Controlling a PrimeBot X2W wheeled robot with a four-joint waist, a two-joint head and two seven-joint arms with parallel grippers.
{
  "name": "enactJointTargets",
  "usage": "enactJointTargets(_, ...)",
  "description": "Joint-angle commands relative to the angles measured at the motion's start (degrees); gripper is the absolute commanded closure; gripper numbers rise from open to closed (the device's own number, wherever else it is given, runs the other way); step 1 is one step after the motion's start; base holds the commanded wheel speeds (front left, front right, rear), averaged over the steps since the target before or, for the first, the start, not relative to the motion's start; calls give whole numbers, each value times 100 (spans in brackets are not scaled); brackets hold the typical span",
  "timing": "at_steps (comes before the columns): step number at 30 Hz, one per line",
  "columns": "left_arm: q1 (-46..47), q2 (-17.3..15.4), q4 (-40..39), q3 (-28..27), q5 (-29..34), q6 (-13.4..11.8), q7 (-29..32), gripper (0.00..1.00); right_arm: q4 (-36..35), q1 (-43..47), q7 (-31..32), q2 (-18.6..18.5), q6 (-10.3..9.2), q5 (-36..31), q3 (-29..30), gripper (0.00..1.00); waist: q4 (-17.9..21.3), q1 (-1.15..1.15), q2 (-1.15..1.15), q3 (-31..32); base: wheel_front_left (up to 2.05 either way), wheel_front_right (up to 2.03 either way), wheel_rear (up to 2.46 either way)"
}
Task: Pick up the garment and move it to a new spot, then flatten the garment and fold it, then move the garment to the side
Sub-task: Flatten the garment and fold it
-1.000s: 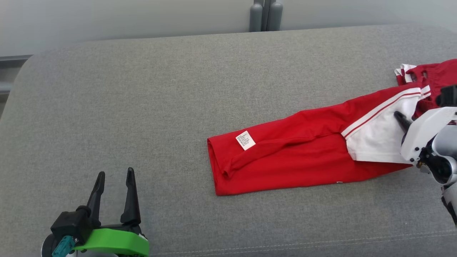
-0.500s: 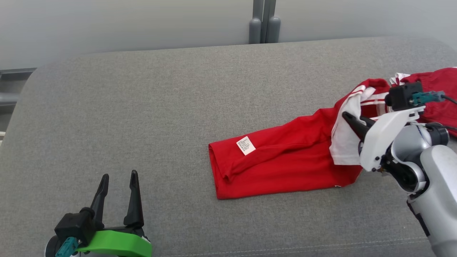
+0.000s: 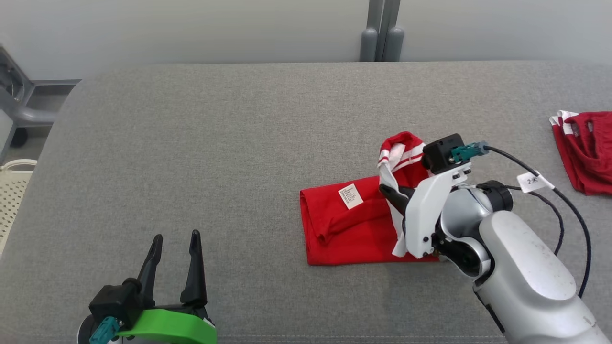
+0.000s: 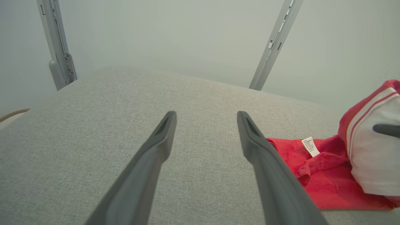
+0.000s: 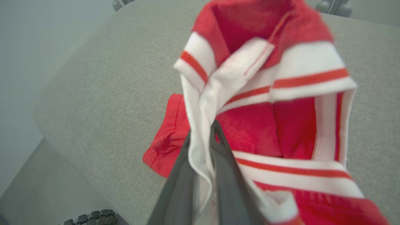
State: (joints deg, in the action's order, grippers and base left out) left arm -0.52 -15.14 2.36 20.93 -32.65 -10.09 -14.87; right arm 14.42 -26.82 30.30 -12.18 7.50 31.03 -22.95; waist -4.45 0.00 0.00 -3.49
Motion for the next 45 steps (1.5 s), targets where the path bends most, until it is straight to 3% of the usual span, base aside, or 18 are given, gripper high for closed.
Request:
enactJointTargets(1, 114, 36, 35, 13, 10, 34, -30, 0, 122, -94, -4, 80, -1, -69, -32, 100, -82, 0, 0, -15, 0, 0, 0)
enactJointTargets(13, 302, 246, 227, 36, 84, 195, -34, 0, 1983, -779, -232, 629, -1, -762, -389, 99, -514, 0, 0, -204, 0, 0, 0)
enactJointTargets(14, 329, 265, 244, 35, 99, 197, -35, 0, 2114, -827, -261, 665, -1, -802, -411, 78, -547, 0, 0, -212, 0, 0, 0)
enactJointTargets(16, 356, 285, 261, 13, 118, 214, -35, 0, 2312, -921, -331, 732, -1, -839, -435, 45, -590, 0, 0, -219, 0, 0, 0)
enactJointTargets(17, 356, 299, 266, -3, 127, 226, -36, 0, 2387, -971, -352, 766, -1, -842, -442, 8, -602, 0, 0, -220, 0, 0, 0)
enactJointTargets(18, 351, 314, 276, -17, 129, 241, -36, 0, 2445, -1016, -380, 800, -1, -836, -464, 0, -610, 0, 0, -217, 0, 0, 0)
enactJointTargets(28, 186, 419, 320, -170, 222, 289, -37, 0, 2561, -1367, -141, 907, -1, -592, -707, 0, -457, 0, 0, -57, 0, 0, 0)
enactJointTargets(35, 76, 431, 272, -238, 277, 283, -38, 0, 1867, -1474, 117, 919, -1, -25, -931, 0, -284, 0, 0, 61, 0, 0, 0)
enactJointTargets(40, -42, 385, 231, -285, 285, 270, -37, 0, 1213, -1278, -44, 744, -2, 222, -574, 0, -143, 0, 0, 95, 0, 0, 0)
enactJointTargets(45, -15, 338, 157, -283, 314, 248, -18, 0, 788, -1048, -391, 559, -1, 158, 154, 0, -39, 0, 0, 79, 0, 0, 0)
